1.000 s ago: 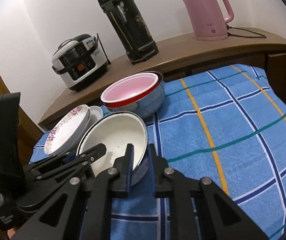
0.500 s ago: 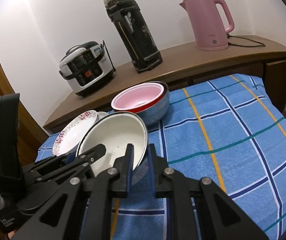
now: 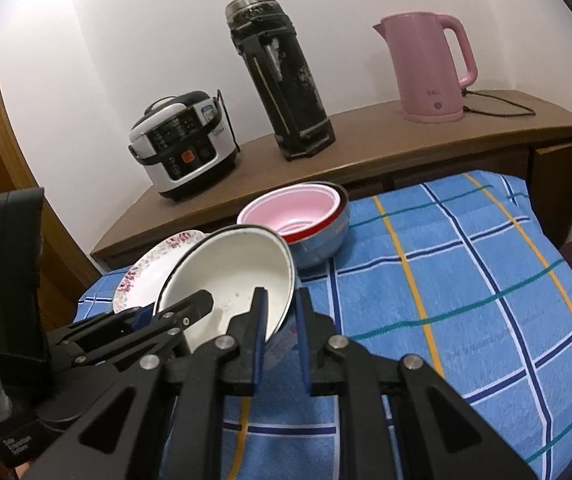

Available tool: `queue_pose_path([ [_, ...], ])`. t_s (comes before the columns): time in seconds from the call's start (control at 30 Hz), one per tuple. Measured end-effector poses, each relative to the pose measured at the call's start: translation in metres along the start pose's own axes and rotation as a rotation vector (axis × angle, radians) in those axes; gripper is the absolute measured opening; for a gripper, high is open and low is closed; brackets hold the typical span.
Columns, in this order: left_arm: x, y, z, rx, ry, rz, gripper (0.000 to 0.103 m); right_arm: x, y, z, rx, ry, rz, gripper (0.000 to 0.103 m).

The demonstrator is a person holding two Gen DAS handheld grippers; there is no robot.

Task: Organize plates and bowls
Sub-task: 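Lift the white enamel bowl with the left gripper toward the pink-steel bowl stack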

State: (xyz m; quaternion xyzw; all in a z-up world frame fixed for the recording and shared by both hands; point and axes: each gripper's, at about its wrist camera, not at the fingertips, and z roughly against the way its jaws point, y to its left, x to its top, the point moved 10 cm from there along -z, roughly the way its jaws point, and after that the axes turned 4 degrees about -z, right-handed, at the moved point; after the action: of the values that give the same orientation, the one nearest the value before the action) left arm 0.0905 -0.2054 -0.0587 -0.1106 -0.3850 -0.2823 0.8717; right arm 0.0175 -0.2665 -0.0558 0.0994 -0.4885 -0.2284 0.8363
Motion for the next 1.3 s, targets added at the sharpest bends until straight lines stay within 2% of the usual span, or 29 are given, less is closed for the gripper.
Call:
queue_pose_path([
  [0.33,0.038,0.007,0.01,0.016,-0.064,-0.008,0.018,0.034,0.014,0.003,0.018,-0.057,0.035,0.014],
  [0.73,0.097,0.013,0.012,0.04,-0.15,-0.013,0.018,0.093,0.028,-0.001,0.028,-0.134,0.059,0.014],
  [0.97,0.113,0.013,-0.011,0.014,-0.126,0.017,0.018,0.113,0.022,-0.018,0.015,-0.133,0.062,0.014],
  [1.3,0.111,0.008,-0.053,0.02,-0.071,0.02,0.018,0.115,0.0,-0.052,-0.013,-0.098,0.032,0.014],
])
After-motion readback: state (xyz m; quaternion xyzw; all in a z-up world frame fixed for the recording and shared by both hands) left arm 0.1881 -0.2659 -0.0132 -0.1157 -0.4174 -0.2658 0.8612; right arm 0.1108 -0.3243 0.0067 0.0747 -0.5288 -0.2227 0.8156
